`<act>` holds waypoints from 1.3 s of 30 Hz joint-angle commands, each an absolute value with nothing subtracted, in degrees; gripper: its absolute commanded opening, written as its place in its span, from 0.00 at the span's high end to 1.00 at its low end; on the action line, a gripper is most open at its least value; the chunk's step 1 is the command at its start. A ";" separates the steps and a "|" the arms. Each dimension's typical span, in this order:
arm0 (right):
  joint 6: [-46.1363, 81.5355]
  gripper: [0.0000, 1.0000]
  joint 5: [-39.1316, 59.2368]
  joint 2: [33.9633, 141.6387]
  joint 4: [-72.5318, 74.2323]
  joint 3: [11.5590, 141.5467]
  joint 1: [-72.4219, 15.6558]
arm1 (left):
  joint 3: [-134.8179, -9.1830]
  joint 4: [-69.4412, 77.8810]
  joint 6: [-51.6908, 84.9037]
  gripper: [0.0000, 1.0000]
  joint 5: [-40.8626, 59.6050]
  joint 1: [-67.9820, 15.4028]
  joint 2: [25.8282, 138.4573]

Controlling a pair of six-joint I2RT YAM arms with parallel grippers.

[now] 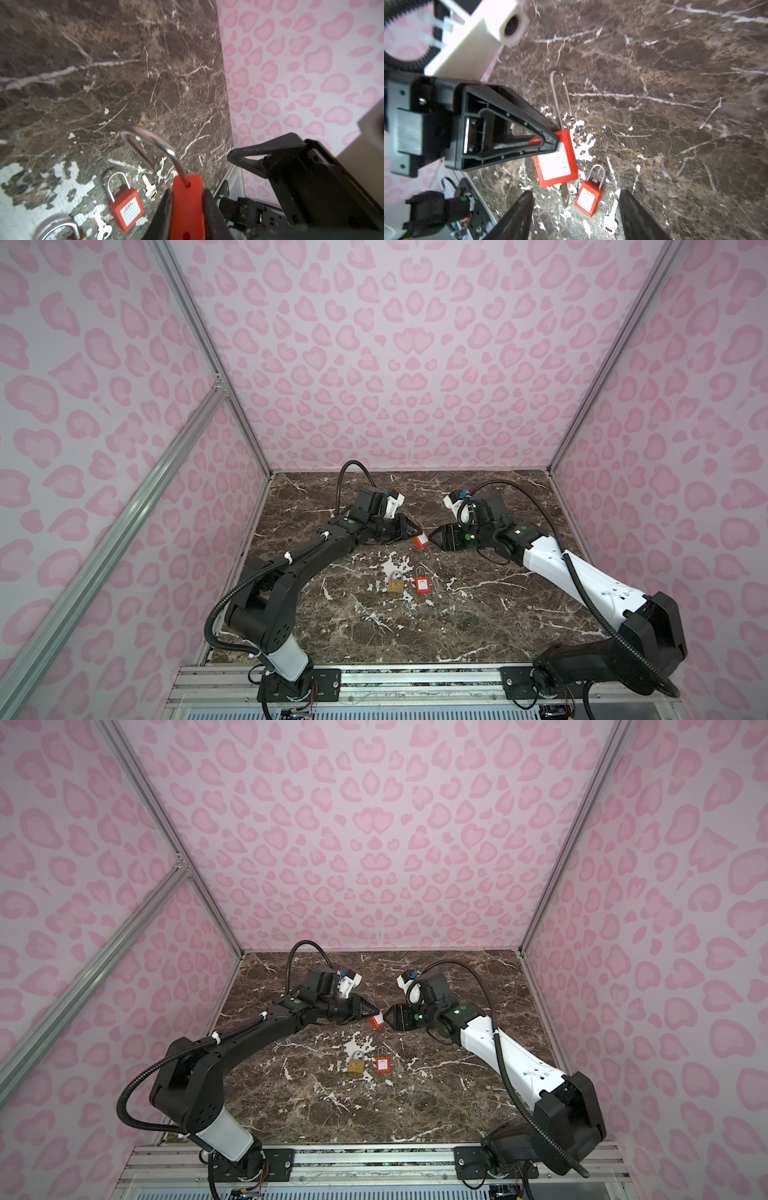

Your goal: Lock with the key

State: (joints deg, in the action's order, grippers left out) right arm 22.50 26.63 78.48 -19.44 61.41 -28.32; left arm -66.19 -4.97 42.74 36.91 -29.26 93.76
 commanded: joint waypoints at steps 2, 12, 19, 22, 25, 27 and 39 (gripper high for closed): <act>33.66 0.34 33.99 76.07 -4.52 57.69 -24.35 | -62.46 16.41 53.08 0.86 31.67 -29.19 91.23; 54.82 0.34 40.38 73.12 23.46 49.10 -19.52 | -61.78 33.01 59.89 0.86 33.05 -29.44 88.24; 66.82 0.26 40.96 74.67 42.08 46.61 -20.31 | -62.57 40.07 65.25 0.86 35.79 -29.44 88.98; 66.57 0.21 40.16 75.10 40.43 47.87 -21.44 | -63.05 42.70 67.38 0.87 36.22 -29.44 89.99; 67.20 0.20 40.92 76.47 40.86 48.92 -22.01 | -63.20 44.75 68.83 0.87 36.30 -29.45 90.64; 68.55 0.19 41.47 77.69 43.01 49.34 -22.54 | -63.37 45.67 69.48 0.87 36.56 -29.54 90.80; 71.10 0.21 40.00 82.00 49.40 50.90 -25.05 | -63.06 46.23 69.35 0.87 36.02 -29.54 89.99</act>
State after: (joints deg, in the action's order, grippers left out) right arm 69.91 40.51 81.49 45.45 50.65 -24.77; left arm -62.57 42.24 69.38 36.03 -29.47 90.52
